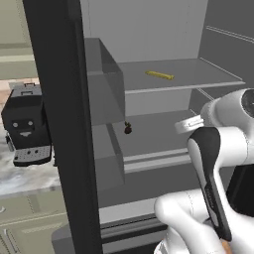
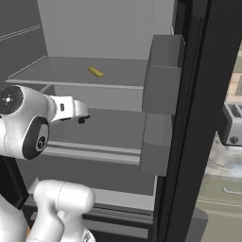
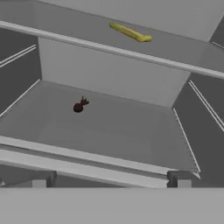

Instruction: Retrieve the butter from the fridge and place it on a plate on the dining table. Then retrieve the butter knife by the fridge and place it near the plate.

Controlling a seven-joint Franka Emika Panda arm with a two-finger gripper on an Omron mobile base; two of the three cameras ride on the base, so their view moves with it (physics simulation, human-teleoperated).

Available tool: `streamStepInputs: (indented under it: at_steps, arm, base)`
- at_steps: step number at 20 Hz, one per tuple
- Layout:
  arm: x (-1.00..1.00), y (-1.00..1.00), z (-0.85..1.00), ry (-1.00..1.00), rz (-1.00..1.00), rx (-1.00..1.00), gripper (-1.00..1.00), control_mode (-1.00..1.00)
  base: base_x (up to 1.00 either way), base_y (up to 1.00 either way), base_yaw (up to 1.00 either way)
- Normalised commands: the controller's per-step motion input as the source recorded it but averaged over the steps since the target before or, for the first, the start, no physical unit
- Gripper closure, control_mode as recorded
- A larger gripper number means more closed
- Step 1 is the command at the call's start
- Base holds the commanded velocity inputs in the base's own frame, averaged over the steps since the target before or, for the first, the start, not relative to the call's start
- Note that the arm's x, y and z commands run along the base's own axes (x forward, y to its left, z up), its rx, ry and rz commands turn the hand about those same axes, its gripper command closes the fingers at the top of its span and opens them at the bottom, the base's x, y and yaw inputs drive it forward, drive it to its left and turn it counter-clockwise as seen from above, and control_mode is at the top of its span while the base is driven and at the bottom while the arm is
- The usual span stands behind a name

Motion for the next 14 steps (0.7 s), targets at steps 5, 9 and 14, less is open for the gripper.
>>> streamStepInputs:
  at_steps: [5, 9, 14]
  arm:
    - [0.01, 0.09, 0.83, -0.03, 0.0, -0.03, -1.0, -1.0]
    - [0.1, 0.07, 0.52, -0.02, 0.0, 0.0, -1.0, -1.0]
    - [0.42, 0.01, 0.26, 0.0, 0.0, 0.0, -1.0, -1.0]
  base:
    - [0.0, 0.0, 0.0]
    - [0.0, 0.0, 0.0]
    - [0.0, 0.0, 0.0]
